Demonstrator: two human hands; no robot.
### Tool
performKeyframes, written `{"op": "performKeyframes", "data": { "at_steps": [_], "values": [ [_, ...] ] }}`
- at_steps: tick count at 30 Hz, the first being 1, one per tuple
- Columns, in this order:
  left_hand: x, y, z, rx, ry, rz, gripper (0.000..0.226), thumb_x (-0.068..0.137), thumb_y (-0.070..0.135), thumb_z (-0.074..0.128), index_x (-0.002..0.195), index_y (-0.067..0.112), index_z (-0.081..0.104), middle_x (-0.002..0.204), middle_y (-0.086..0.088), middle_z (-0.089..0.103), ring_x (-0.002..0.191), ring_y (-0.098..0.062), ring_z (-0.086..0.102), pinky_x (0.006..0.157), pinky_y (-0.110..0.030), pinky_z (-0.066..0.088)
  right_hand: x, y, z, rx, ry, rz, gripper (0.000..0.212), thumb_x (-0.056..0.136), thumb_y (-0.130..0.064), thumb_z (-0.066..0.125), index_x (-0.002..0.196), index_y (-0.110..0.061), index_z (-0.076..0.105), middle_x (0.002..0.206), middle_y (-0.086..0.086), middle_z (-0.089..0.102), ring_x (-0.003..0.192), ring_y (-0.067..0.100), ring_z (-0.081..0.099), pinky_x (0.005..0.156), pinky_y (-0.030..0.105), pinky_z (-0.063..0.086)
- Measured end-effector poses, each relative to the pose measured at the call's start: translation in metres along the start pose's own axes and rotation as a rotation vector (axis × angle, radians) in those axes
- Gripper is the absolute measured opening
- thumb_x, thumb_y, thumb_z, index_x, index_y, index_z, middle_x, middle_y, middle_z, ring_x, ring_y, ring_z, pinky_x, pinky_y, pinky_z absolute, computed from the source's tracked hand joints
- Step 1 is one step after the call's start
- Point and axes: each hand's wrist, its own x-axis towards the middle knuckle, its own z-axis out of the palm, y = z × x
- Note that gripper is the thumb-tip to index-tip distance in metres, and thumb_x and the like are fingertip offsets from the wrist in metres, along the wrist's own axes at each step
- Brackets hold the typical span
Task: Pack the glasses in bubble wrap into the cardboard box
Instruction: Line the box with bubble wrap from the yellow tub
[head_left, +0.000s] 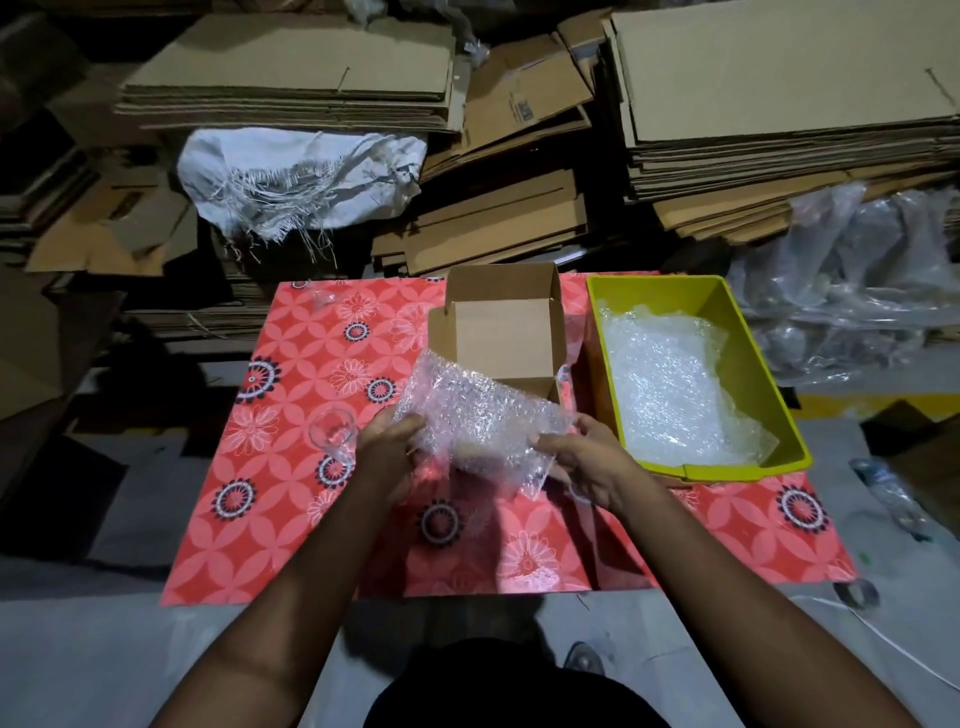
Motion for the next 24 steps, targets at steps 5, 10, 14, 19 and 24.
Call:
{"op": "performKeyframes", "data": {
  "at_steps": [5, 10, 14, 19, 24],
  "values": [
    [0.011, -0.005, 0.002, 0.077, 0.063, 0.067, 0.009, 0.091, 0.005, 0.064, 0.097, 0.010, 0.060, 0.066, -0.006, 0.048, 0.046, -0.015, 0.045, 0.041, -0.022, 0.040, 0.032, 0.002, 0.007, -0.177, 0.292, -0.085, 0.054, 0.066, -0.009, 0.084, 0.114, -0.011, 0.059, 0.085, 0.011, 0.072, 0.054, 0.018, 0.065, 0.047, 0.032, 0.055],
    [0.023, -0.014, 0.017, 0.410, 0.206, 0.212, 0.030, 0.074, 0.012, 0.074, 0.101, 0.025, 0.066, 0.088, -0.001, 0.070, 0.074, -0.025, 0.067, 0.067, -0.038, 0.059, 0.054, -0.020, 0.013, -0.537, 0.386, -0.248, 0.046, 0.080, -0.012, 0.067, 0.125, -0.014, 0.057, 0.102, 0.009, 0.070, 0.090, 0.028, 0.065, 0.082, 0.031, 0.049],
    [0.018, -0.020, 0.031, 0.633, 0.226, 0.305, 0.029, 0.079, 0.005, 0.071, 0.101, 0.021, 0.061, 0.085, 0.008, 0.062, 0.072, -0.013, 0.060, 0.055, -0.019, 0.045, 0.070, -0.025, 0.014, -0.718, 0.446, -0.353, 0.042, 0.085, -0.004, 0.057, 0.127, -0.010, 0.058, 0.111, 0.019, 0.072, 0.102, 0.039, 0.066, 0.084, 0.036, 0.049],
    [0.021, -0.034, 0.026, 0.834, 0.168, 0.417, 0.035, 0.080, 0.017, 0.078, 0.108, 0.020, 0.059, 0.094, 0.003, 0.065, 0.085, -0.022, 0.063, 0.071, -0.029, 0.051, 0.073, -0.013, 0.013, -0.874, 0.462, -0.427, 0.053, 0.083, -0.008, 0.066, 0.133, -0.006, 0.049, 0.118, 0.020, 0.062, 0.110, 0.039, 0.058, 0.093, 0.039, 0.046],
    [0.014, -0.043, 0.026, 1.260, 0.114, 0.989, 0.027, 0.085, 0.017, 0.067, 0.112, 0.015, 0.062, 0.110, -0.004, 0.060, 0.106, -0.023, 0.052, 0.093, -0.035, 0.044, 0.050, 0.010, 0.029, -1.164, 0.322, -0.727, 0.022, 0.084, -0.010, 0.063, 0.105, -0.010, 0.062, 0.101, 0.014, 0.060, 0.096, 0.032, 0.055, 0.081, 0.041, 0.048]
  ]
}}
